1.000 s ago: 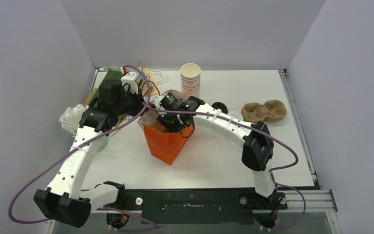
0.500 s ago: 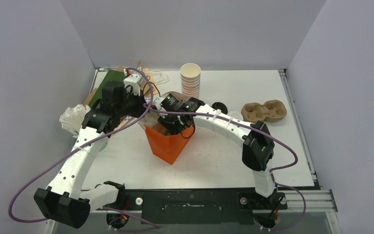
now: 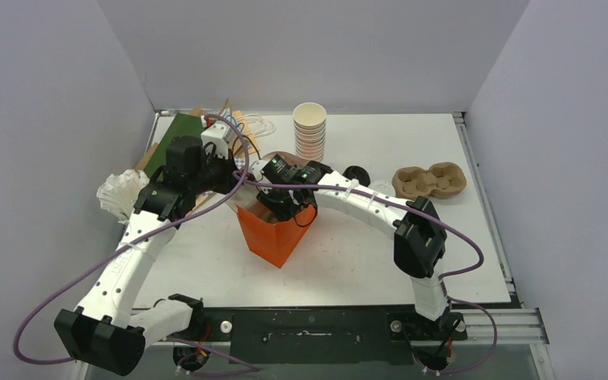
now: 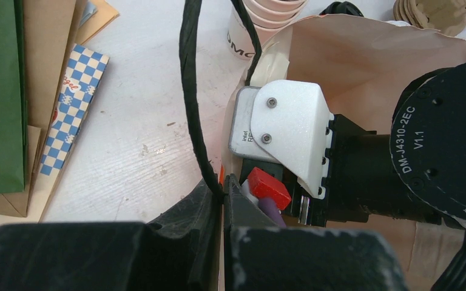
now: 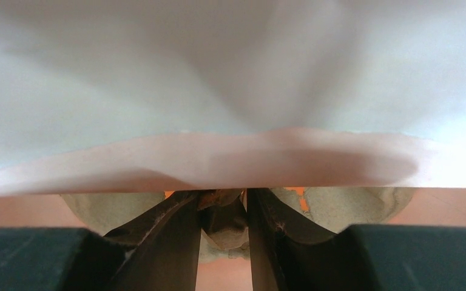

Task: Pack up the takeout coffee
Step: Place the cup tray in the takeout bag.

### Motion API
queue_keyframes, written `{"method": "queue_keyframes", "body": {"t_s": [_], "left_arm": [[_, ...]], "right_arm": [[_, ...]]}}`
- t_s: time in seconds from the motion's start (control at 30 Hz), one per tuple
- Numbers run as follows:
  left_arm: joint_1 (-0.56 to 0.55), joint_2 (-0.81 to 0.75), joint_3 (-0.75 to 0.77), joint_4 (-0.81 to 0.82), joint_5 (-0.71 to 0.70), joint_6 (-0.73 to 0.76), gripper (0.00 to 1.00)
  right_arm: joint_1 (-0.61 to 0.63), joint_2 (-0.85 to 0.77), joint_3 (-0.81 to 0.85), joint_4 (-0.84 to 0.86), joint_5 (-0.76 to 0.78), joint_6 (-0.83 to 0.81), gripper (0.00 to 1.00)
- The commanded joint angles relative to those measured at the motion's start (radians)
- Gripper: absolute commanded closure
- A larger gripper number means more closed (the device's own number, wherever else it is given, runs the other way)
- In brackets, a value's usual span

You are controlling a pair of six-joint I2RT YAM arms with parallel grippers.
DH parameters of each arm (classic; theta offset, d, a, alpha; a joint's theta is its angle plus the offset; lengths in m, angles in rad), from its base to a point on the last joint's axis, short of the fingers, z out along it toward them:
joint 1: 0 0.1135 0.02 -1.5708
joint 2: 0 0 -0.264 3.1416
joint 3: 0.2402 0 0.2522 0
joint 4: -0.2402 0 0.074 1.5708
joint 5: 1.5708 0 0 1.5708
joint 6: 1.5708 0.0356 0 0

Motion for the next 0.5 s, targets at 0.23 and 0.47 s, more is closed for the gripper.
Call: {"method": "queue_keyframes", "body": {"t_s": [0.23, 0.47], "left_arm": [[-0.028, -0.045, -0.004, 0.1, 0.044, -0.012, 1.0], [-0.028, -0.046, 0.008, 0.101, 0.069, -0.017, 1.0]], "right_arm": [[-0.003, -0.029, -0.049, 0.009, 0.022, 0.013, 0.64], [-0.003, -0.055, -0.033, 0.027, 0.021, 0.018, 0.52]]}}
